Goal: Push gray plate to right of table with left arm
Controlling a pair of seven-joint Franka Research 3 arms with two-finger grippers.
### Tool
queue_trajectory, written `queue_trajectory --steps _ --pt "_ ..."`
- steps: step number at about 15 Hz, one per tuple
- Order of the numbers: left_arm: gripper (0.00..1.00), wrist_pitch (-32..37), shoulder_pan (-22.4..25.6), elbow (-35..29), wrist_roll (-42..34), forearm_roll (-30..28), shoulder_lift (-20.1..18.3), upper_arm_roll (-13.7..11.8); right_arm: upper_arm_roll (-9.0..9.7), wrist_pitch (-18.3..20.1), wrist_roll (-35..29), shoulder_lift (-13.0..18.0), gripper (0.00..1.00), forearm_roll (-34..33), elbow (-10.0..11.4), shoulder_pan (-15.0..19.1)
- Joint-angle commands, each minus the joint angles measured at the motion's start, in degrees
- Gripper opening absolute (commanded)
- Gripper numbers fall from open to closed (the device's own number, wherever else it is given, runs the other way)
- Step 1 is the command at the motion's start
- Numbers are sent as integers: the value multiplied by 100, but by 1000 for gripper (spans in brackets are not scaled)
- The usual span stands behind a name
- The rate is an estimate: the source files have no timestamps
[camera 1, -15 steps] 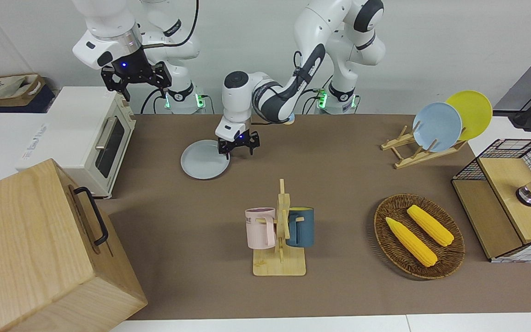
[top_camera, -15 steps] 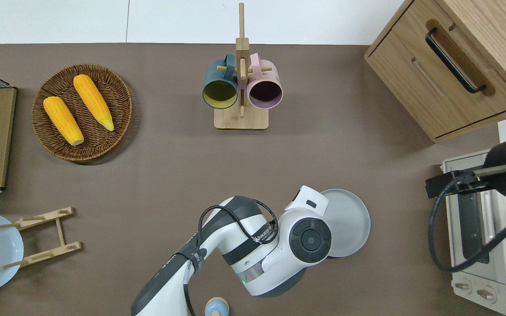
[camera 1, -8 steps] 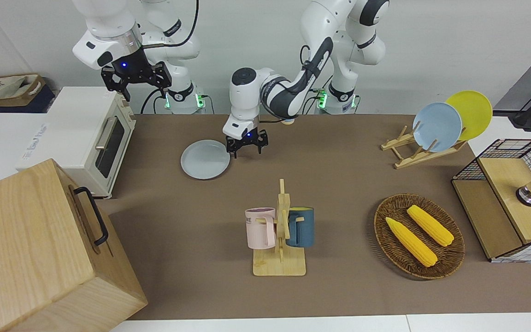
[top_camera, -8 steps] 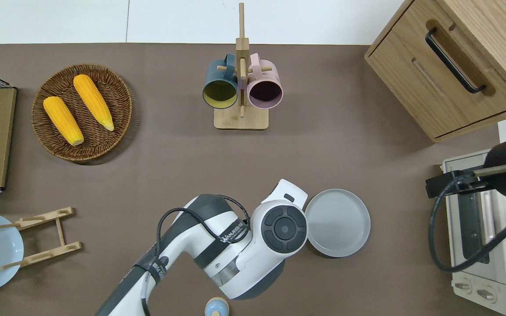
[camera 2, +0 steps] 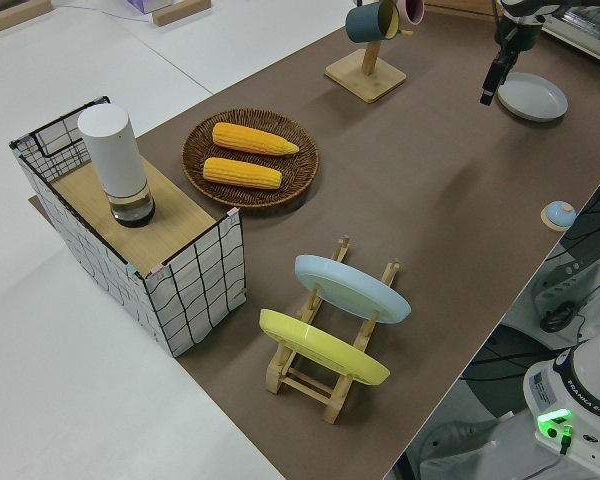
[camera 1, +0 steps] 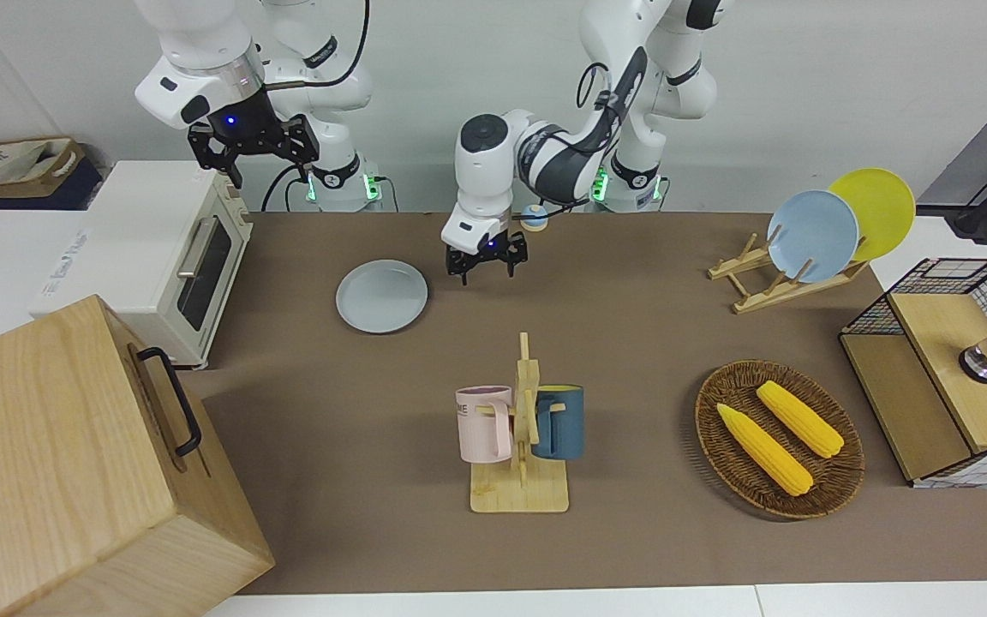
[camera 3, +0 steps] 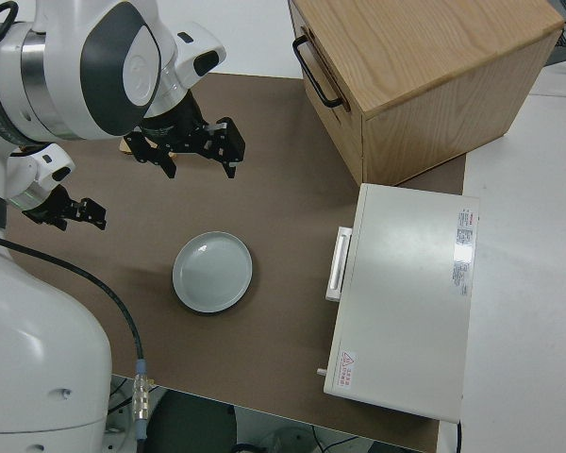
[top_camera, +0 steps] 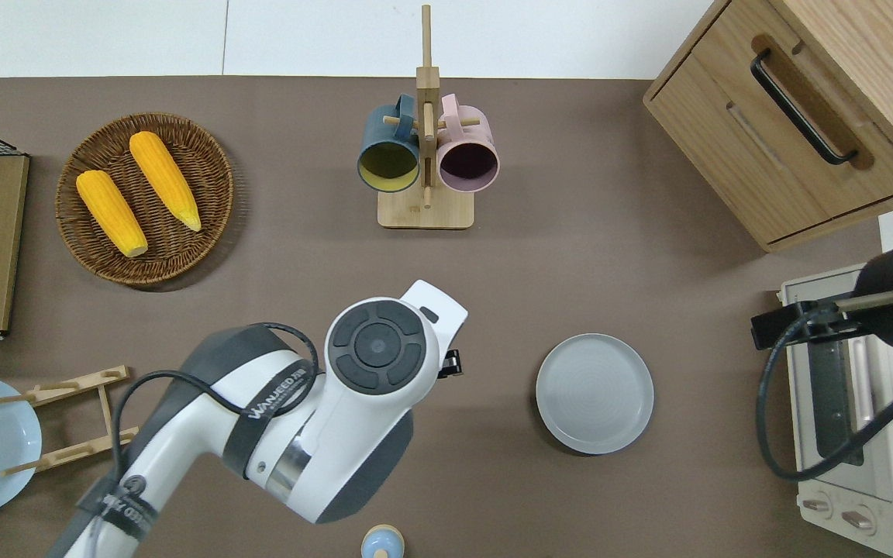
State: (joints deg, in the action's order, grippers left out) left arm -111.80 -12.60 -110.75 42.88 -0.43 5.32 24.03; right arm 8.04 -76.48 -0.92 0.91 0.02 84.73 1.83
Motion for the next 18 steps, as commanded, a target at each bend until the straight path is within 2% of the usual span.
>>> queue_trajectory --steps 1,10,13,14,18 --pt "989 325 415 -246 -613 -255 -452 14 92 89 -66 14 983 25 -53 107" --pt "991 888 1566 -237 -1975 -378 -1059 -4 92 89 -66 14 983 25 -53 107" --pt "991 1072 2014 -202 -2651 -423 -1261 -21 92 89 -75 14 983 25 -53 107" --pt "991 1134 2146 -176 -2879 -423 -1314 -73 92 89 -66 14 983 25 -53 107" --pt "991 1345 2227 -44 -3820 -405 -1446 -626 92 89 -66 14 983 25 -53 115"
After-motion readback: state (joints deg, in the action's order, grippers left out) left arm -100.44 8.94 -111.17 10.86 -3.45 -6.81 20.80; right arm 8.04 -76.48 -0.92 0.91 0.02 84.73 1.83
